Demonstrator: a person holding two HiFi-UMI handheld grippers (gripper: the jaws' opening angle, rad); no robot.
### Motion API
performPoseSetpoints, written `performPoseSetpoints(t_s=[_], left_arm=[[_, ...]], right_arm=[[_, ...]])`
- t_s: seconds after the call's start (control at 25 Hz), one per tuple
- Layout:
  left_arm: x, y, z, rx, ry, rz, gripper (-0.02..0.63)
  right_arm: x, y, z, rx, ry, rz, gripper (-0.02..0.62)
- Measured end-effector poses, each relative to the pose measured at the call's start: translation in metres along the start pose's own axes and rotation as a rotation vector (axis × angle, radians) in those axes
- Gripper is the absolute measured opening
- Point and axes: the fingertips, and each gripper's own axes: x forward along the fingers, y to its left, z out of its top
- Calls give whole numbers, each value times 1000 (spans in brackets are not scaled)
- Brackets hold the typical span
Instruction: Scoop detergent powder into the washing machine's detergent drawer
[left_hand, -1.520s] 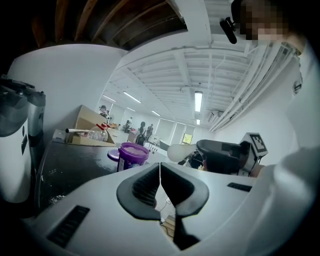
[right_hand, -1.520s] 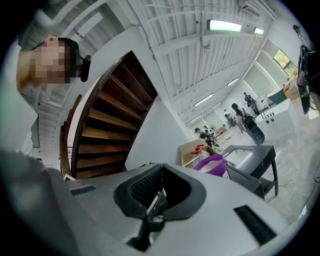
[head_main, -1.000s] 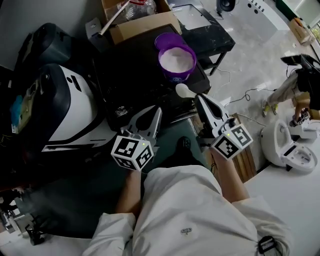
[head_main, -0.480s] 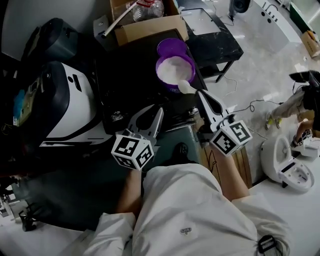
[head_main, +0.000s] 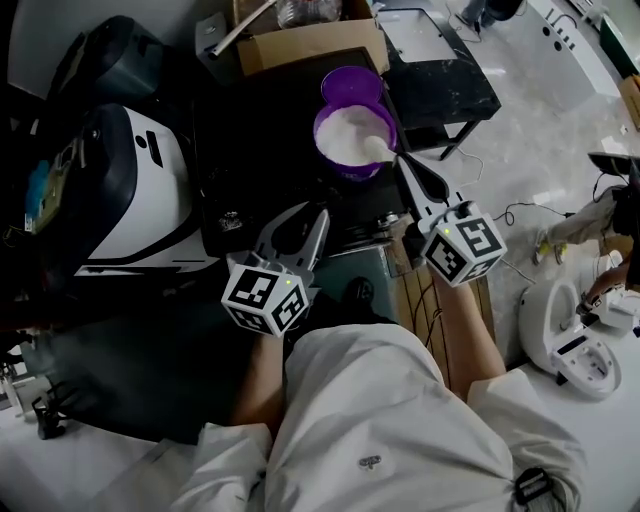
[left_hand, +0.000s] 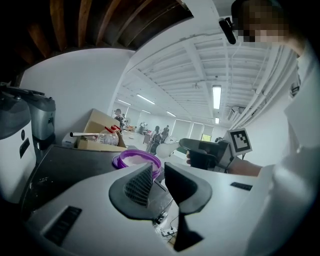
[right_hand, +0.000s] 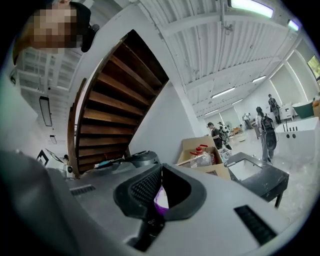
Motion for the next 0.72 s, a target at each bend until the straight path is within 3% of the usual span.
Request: performPoseSetpoints(t_s=[0.72], left_arm=[[27, 30, -3, -28, 35, -32, 67]], right_arm=[[59, -21, -21, -199, 185, -22, 12]])
